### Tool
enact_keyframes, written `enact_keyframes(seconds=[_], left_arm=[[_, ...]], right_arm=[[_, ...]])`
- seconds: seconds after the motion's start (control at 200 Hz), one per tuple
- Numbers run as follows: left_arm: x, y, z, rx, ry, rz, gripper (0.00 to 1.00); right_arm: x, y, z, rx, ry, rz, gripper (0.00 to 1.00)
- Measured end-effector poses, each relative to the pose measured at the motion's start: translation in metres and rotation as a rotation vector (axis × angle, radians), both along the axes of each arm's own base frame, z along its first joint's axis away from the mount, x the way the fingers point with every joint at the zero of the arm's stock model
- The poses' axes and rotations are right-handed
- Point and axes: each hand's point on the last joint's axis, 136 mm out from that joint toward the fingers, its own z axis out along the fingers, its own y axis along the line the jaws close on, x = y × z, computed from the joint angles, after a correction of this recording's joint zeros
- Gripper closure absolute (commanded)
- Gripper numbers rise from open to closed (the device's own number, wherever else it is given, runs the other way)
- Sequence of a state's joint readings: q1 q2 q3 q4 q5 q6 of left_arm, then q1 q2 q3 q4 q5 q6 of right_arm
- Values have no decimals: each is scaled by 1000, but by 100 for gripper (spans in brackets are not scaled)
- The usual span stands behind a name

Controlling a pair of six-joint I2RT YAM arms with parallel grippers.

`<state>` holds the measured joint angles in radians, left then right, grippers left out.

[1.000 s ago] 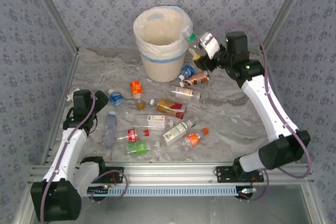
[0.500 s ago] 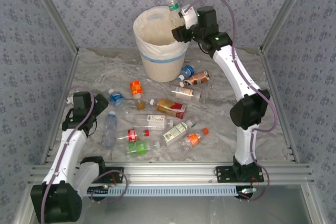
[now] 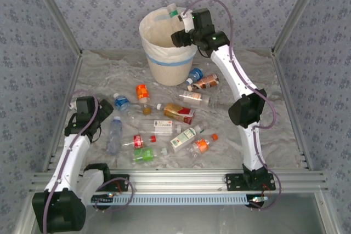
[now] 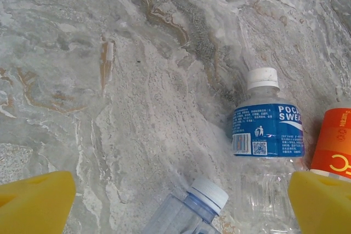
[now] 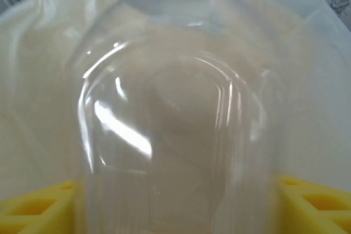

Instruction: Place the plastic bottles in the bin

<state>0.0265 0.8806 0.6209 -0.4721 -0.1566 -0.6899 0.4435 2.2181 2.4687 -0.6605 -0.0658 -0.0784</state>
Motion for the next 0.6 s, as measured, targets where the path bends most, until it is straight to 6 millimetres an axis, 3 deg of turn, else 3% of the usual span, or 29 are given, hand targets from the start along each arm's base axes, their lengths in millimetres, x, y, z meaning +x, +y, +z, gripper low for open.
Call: enact_keyframes(seconds=[0.6], left_arm=[[1, -16, -18, -55, 127, -92, 1]], right_arm=[[-6, -57, 4, -115, 25, -221, 18]])
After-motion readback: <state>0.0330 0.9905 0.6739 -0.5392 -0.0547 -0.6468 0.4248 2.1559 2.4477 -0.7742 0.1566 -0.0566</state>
